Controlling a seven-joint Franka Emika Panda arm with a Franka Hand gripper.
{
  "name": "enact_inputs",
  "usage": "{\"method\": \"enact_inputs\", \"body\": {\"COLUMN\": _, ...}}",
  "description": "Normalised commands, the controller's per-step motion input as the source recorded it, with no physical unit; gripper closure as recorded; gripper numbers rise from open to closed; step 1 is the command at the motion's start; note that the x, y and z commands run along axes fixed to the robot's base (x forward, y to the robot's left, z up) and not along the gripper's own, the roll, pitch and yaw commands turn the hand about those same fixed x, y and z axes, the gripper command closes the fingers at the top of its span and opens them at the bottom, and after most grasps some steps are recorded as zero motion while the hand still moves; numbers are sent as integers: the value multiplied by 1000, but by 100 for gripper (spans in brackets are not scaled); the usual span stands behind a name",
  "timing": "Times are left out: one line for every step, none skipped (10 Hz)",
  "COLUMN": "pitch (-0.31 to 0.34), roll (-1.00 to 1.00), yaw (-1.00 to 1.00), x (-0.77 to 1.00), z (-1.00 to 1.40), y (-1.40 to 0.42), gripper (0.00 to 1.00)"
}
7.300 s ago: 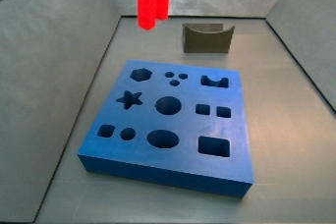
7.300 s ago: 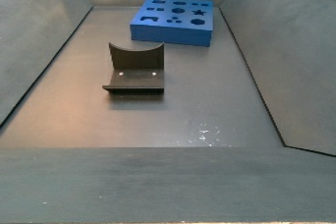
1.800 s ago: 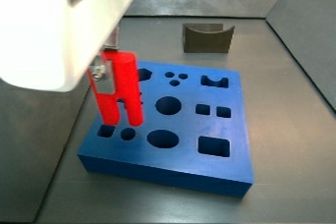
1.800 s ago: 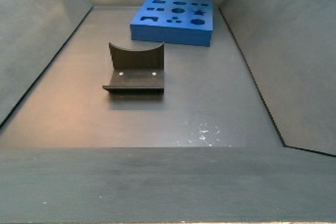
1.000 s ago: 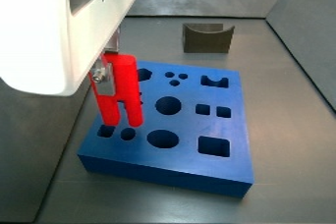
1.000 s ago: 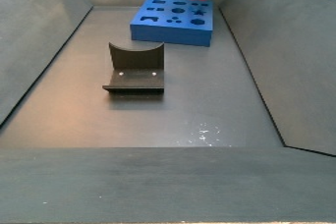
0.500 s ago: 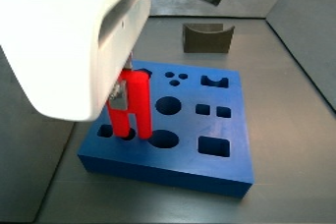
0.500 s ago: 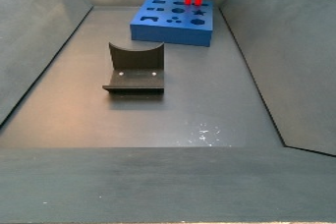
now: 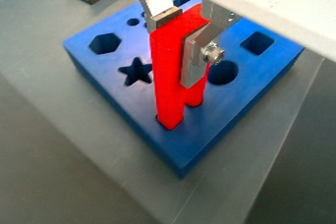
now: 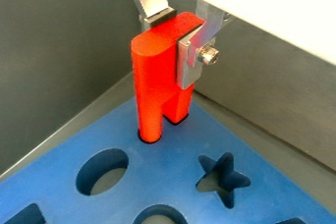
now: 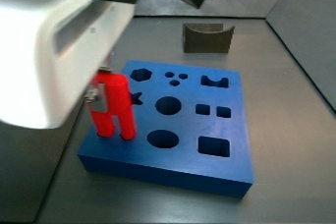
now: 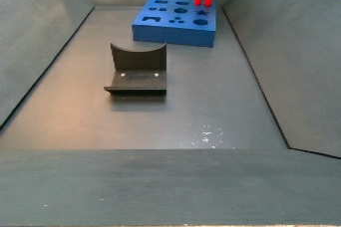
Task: Pick up the square-circle object. Move up. Rotate the square-circle object. Place the square-circle object on the fixture. Regrasp the square-circle object. Move to above the board. Insert the square-circle object.
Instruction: Insert the square-circle object.
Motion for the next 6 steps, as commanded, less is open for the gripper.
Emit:
{"method": "enact_inputs", "body": {"pitch": -6, "roll": 0, "yaw": 0, "x": 0, "z": -114, "y": 0, "gripper": 100}}
{"method": "enact_inputs", "body": {"pitch": -41, "roll": -9, "yaw": 126, "x": 97, "z": -211, "y": 129, "gripper": 100}}
{"method": "enact_inputs", "body": {"pitch": -13, "roll": 0, "yaw": 31, "x": 40, "z": -117, "y": 0, "gripper": 100}}
{"method": "enact_inputs", "body": {"pitch": -19, "roll": 0, "yaw": 0, "x": 0, "z": -100, "y": 0, "gripper": 100}}
{"method": "enact_inputs", "body": {"pitch": -53, "roll": 21, "yaw": 0, "x": -46, "z": -229, "y": 0, "gripper": 100}}
{"method": "enact_inputs", "body": {"pitch": -254, "roll": 204, "yaw": 0, "x": -206, "z": -611, "y": 0, "gripper": 100}}
